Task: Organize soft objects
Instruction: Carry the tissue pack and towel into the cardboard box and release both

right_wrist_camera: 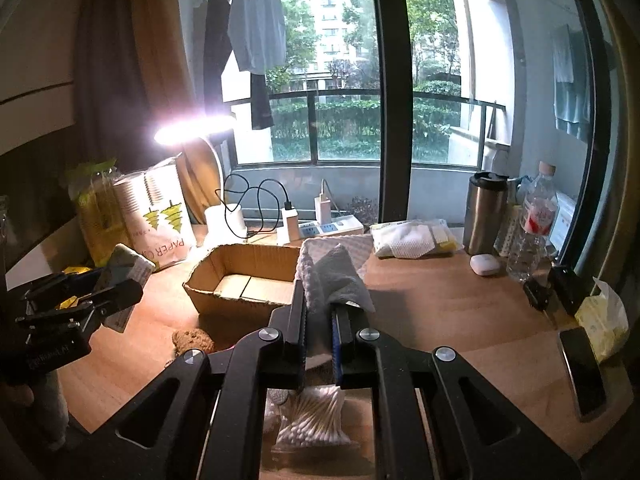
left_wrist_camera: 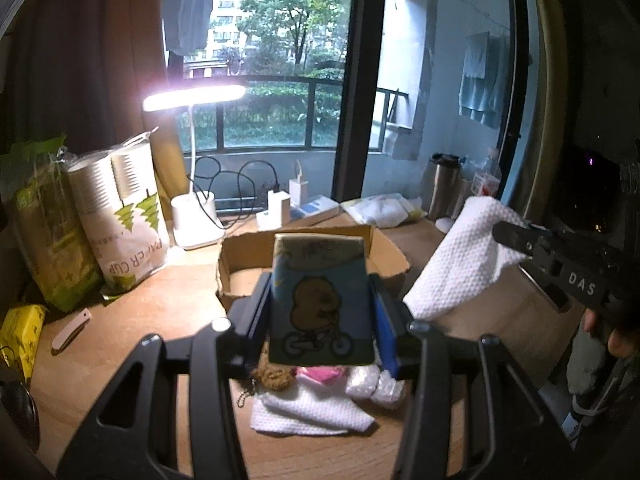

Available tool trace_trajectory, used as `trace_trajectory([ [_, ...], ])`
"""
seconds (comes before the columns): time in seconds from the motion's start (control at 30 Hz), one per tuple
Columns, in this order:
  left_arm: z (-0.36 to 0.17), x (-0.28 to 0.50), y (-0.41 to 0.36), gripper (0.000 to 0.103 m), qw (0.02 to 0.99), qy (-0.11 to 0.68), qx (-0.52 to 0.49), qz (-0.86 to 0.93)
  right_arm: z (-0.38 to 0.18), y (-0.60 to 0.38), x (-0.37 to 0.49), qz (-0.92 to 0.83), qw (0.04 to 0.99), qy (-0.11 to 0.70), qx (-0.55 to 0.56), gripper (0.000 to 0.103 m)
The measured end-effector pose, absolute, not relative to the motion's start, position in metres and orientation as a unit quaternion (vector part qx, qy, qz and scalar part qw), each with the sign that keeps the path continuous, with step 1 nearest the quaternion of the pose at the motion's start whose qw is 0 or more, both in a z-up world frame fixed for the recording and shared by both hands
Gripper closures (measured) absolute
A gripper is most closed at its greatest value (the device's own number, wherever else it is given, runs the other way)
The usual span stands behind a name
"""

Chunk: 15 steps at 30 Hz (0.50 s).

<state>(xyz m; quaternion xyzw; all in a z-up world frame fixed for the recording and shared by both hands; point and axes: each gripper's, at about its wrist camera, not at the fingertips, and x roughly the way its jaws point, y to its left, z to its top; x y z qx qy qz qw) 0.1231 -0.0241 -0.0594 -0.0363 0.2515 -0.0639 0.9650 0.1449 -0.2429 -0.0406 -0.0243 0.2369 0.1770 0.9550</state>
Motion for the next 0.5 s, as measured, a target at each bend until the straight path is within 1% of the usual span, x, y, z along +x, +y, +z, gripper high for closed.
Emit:
trace_trajectory([
  [0.5, -0.048, 0.157, -0.011, 0.056, 0.968, 0.242, -0.039, -0.059, -0.033, -0.233, 0.180, 0.176, 0.954, 0.240, -0.025, 0.092],
])
